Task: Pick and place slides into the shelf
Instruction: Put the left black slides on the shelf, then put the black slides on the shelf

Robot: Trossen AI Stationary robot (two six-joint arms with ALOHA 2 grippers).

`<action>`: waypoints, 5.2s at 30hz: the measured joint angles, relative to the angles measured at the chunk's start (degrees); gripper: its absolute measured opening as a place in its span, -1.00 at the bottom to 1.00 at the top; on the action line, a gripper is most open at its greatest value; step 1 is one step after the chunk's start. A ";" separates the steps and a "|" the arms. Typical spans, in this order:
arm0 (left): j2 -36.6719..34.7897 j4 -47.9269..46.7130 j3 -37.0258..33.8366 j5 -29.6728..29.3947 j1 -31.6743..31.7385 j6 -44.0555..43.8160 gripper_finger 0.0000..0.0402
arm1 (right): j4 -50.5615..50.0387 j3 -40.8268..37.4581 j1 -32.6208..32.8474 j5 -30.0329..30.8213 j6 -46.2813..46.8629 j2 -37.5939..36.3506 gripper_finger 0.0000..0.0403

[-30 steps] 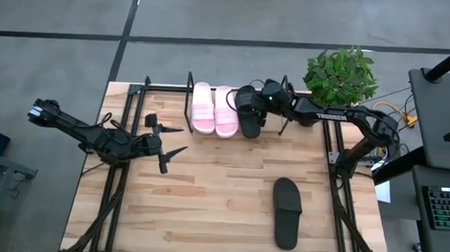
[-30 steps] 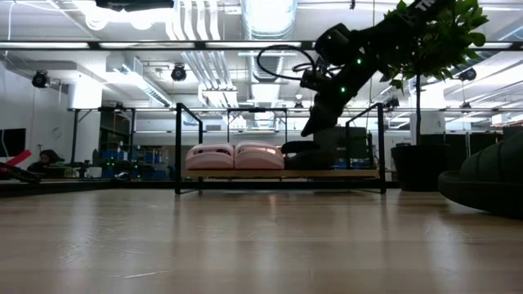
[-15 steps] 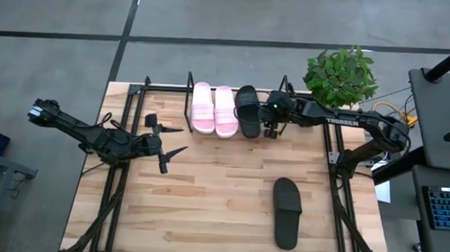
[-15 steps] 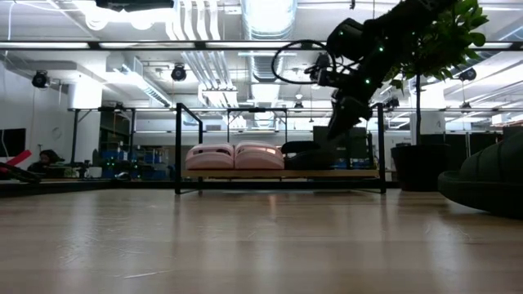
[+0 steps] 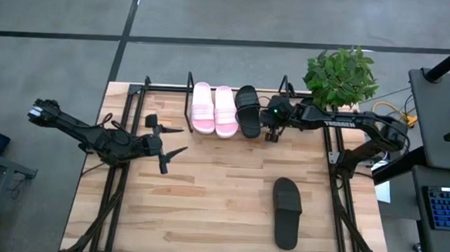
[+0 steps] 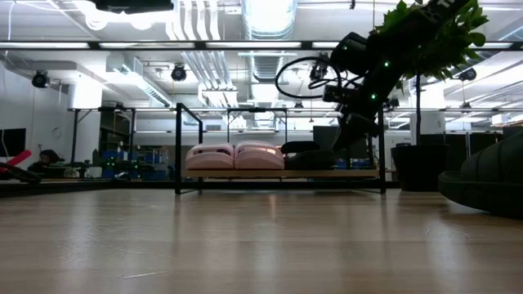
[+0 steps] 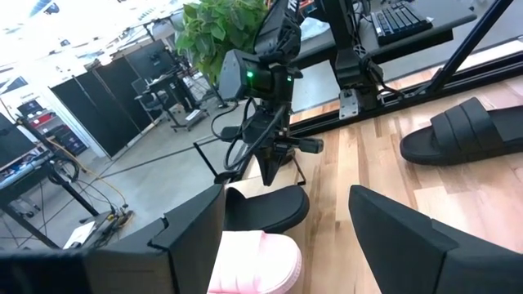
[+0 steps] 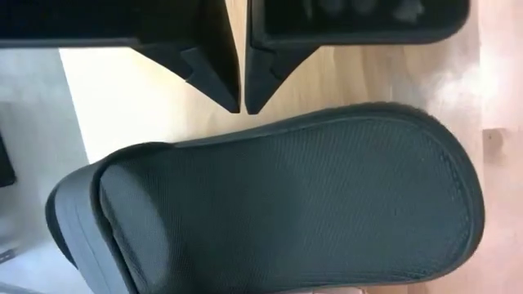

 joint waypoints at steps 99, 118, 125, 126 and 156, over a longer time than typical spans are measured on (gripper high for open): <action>0.85 0.14 -1.13 -0.02 0.00 -0.38 0.23 | -12.81 7.06 61.89 27.22 21.88 -18.03 0.22; 5.39 3.19 -1.09 -0.30 0.01 -3.27 0.23 | -46.87 18.53 76.89 24.81 63.13 2.48 0.09; 6.77 3.49 -1.08 -0.71 0.02 -3.24 0.23 | -46.81 18.69 78.49 23.73 68.27 8.83 0.09; 6.97 3.49 -1.08 -0.82 0.00 -3.24 0.23 | -46.77 18.67 78.49 23.68 68.53 9.73 0.09; 6.86 3.46 -1.10 -1.31 0.00 -3.06 0.23 | -52.96 18.47 77.48 26.12 74.18 21.19 -0.53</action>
